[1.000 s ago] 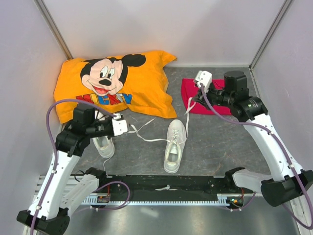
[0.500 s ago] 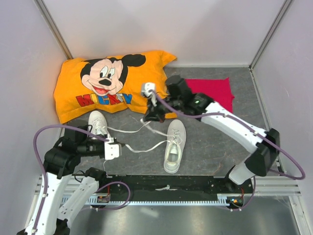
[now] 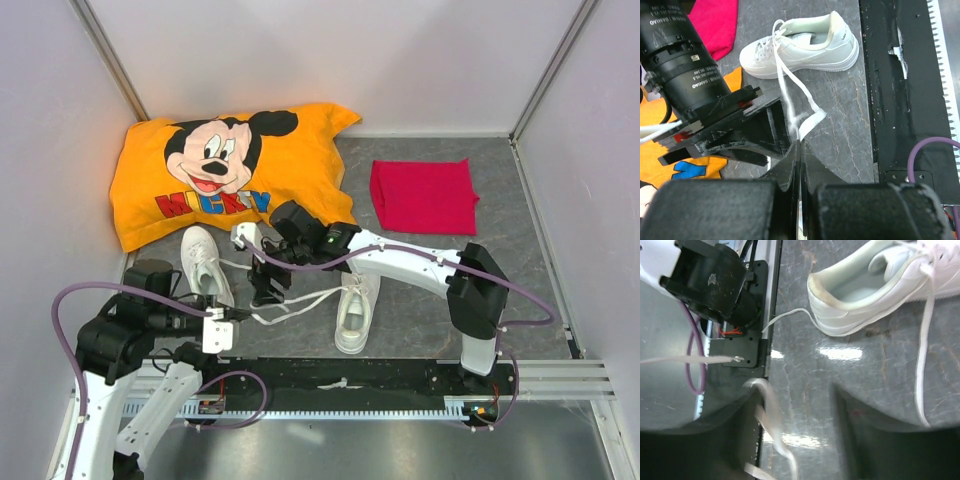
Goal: Tie the shoes
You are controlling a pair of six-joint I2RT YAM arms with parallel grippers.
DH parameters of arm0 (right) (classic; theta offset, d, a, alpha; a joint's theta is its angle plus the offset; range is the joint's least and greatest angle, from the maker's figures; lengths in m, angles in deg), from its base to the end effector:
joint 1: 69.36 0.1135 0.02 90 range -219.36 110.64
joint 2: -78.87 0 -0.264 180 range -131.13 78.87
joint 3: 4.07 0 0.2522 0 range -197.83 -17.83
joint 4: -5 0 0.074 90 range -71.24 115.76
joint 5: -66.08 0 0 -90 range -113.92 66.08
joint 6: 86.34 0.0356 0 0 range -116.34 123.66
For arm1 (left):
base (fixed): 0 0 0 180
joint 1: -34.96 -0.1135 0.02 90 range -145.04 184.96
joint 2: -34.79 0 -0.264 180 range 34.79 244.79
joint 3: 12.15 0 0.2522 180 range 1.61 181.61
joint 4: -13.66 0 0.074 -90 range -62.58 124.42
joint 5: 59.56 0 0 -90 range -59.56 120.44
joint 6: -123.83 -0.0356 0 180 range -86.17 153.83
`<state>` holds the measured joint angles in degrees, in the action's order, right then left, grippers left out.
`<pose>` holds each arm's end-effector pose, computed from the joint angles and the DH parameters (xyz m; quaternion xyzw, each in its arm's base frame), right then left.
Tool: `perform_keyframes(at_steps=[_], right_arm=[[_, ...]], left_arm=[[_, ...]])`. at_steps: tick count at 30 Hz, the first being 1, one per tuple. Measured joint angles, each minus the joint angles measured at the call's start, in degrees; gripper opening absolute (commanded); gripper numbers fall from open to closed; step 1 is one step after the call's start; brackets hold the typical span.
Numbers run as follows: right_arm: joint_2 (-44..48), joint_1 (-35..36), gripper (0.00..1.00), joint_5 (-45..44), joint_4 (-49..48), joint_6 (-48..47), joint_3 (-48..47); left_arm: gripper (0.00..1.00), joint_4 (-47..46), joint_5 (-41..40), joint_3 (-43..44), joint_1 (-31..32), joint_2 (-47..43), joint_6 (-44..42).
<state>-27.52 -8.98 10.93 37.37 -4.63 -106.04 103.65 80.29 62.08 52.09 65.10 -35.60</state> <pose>0.1942 0.3826 0.2855 -0.5919 0.6288 0.4282 0.2663 0.0312 -0.0381 0.3518 0.6913 0.5042 -0.2013 0.4767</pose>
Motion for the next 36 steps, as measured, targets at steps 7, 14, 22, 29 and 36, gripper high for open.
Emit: perform_keyframes(at_steps=[7,14,22,29,36], right_arm=[[0.0,-3.8,0.93,1.6,2.2,0.9,-1.2],[7.3,-13.9,0.83,2.6,8.3,-1.2,-1.5],[14.5,-16.7,0.77,3.0,10.9,-3.1,-0.2],[16.1,-22.2,0.71,2.8,13.7,-3.8,3.4],[28.9,-31.8,0.69,1.3,17.7,-5.4,16.3]], left_arm=[[0.02,0.4,1.9,-1.0,0.0,0.7,-0.7],[0.01,-1.6,4.6,2.6,0.1,13.6,-0.8],[0.02,-7.6,6.2,5.9,1.1,21.9,0.2],[0.01,-24.4,5.4,9.1,2.8,26.4,16.0],[0.02,-42.2,-3.4,14.9,7.2,46.8,32.5]])
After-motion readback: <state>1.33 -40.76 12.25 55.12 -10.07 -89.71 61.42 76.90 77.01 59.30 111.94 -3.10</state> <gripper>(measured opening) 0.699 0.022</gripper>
